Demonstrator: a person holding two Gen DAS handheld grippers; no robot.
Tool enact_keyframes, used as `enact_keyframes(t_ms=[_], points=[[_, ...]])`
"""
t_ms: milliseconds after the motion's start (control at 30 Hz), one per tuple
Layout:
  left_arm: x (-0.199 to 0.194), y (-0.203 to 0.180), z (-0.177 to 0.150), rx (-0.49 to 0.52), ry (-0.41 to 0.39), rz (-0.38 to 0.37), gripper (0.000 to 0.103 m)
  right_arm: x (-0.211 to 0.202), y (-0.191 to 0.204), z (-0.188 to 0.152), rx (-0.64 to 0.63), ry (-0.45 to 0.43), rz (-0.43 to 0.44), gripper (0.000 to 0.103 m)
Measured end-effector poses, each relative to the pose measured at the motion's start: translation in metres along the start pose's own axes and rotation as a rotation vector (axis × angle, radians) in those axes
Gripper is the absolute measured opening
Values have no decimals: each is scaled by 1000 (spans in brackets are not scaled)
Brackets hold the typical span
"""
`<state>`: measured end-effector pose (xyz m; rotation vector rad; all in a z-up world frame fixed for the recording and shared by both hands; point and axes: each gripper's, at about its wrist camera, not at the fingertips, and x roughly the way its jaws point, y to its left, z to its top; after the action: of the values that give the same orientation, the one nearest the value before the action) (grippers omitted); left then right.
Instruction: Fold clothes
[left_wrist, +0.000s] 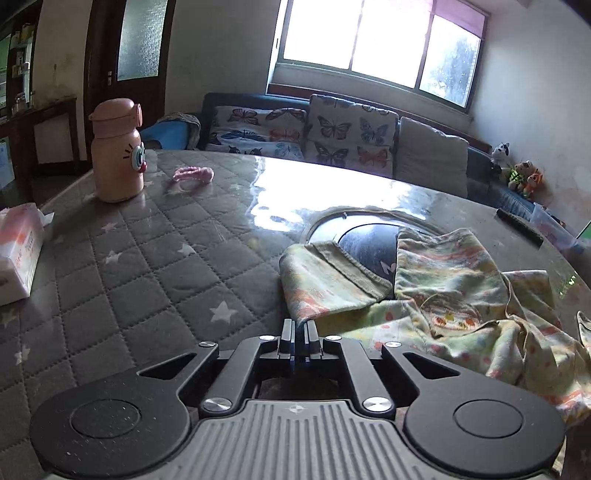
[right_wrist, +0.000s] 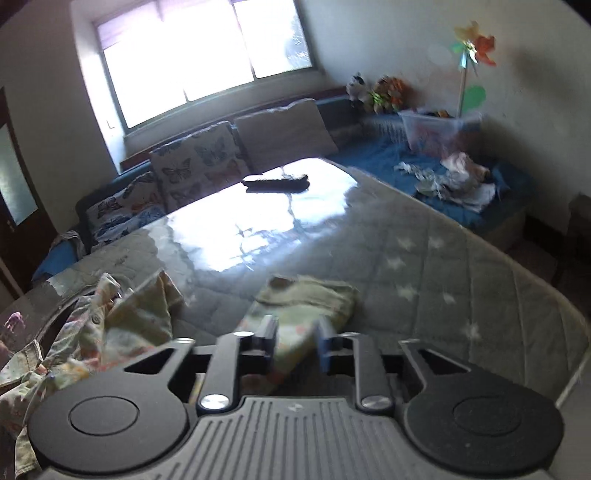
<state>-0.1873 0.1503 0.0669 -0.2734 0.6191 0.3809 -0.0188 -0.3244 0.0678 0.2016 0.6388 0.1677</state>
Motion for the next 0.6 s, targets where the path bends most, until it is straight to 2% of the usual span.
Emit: enact_keyframes(t_ms=[33, 100, 133, 167, 267, 400, 500, 533, 600], points=[[-2, -1, 2, 2, -6, 1, 9, 6, 7, 3, -20, -1, 14, 38], [-5, -2, 3, 12, -17, 13, 21, 24, 20, 6, -51, 21, 33, 39], [-7, -2, 4, 15, -23, 22, 37, 34, 25, 6, -61, 35, 37, 40], [-9, -1, 5, 19, -31, 33, 47, 45, 30, 6, -73, 53, 39, 40], [-14, 3, 10, 29, -55, 51, 51, 75, 40, 3, -123, 103, 23, 42], [-12, 1, 17, 33, -68, 45, 55, 99, 53, -9, -256, 147, -49, 51], [-4, -10, 24, 63, -74, 16, 55, 100, 61, -16, -338, 130, -88, 55], [0, -15, 26, 72, -75, 1, 55, 99, 61, -17, -342, 130, -90, 53], [7, -27, 32, 92, -79, -34, 56, 94, 58, -18, -313, 137, -66, 29]])
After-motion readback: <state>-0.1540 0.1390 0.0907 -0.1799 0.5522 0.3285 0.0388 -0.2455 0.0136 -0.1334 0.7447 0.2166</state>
